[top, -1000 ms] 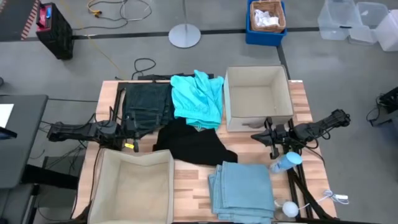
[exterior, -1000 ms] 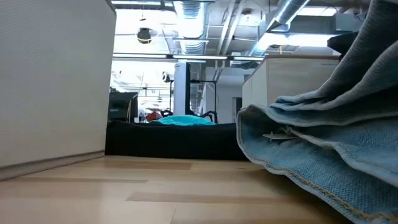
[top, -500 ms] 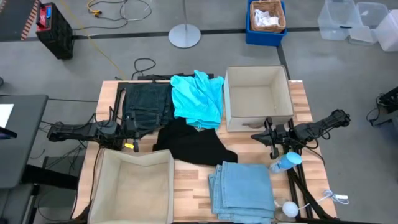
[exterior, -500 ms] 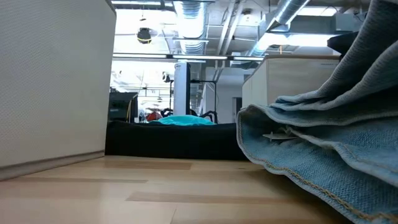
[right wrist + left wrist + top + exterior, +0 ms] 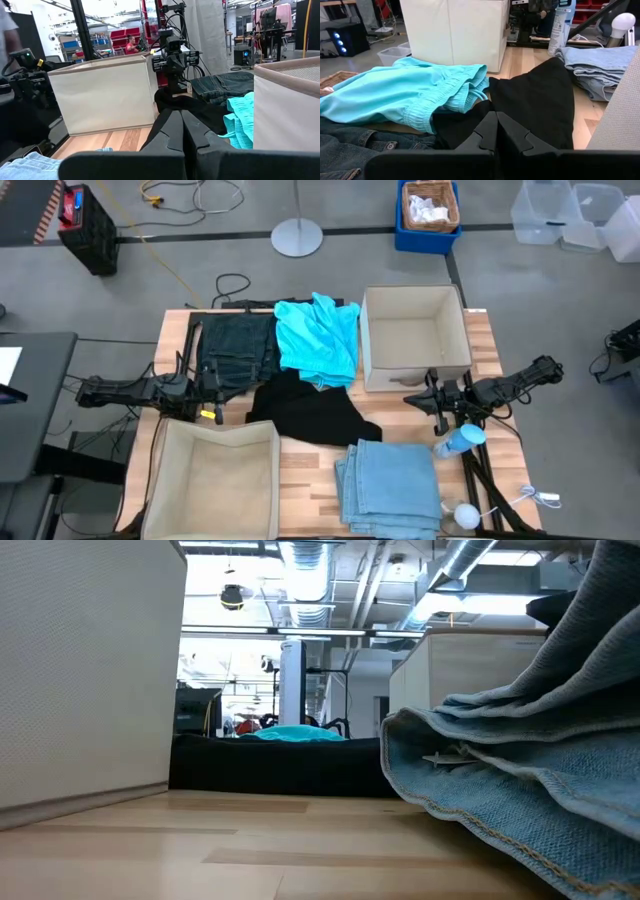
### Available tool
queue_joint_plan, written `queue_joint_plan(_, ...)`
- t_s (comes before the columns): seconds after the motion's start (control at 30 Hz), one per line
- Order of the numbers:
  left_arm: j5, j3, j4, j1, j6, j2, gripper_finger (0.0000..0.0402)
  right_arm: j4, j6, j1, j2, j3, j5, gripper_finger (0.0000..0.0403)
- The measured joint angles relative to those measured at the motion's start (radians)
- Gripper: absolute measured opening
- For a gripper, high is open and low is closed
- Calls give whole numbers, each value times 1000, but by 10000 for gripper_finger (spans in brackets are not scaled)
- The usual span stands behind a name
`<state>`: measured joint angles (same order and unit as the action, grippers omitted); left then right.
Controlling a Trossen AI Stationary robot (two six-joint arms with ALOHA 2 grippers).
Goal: Sort clothes
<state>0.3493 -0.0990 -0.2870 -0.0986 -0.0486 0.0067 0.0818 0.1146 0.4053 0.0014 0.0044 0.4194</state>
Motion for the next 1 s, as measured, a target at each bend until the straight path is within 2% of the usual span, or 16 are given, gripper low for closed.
queue_joint_plan(0.2,0,1,55,0,-5,0,0,0,-3,0,0,0,0,6)
queue_joint_plan(0.33,-1,11,262,0,-57,1,0,0,-7,0,0,0,0,6)
queue_joint_plan(0.4,-6,8,386,0,-69,0,0,9,-66,-4,0,0,0,6)
queue_joint_plan(0.63,-61,6,687,0,-210,25,0,315,-136,-60,0,8,2,6)
queue_joint_plan(0.77,-83,3,782,0,-311,71,0,441,-139,-97,12,69,4,6)
queue_joint_plan(0.83,-82,3,828,0,-318,102,0,448,-139,-107,30,113,4,6)
queue_joint_plan(1.0,-77,-6,1013,0,-332,196,0,452,-95,-109,167,273,0,6)
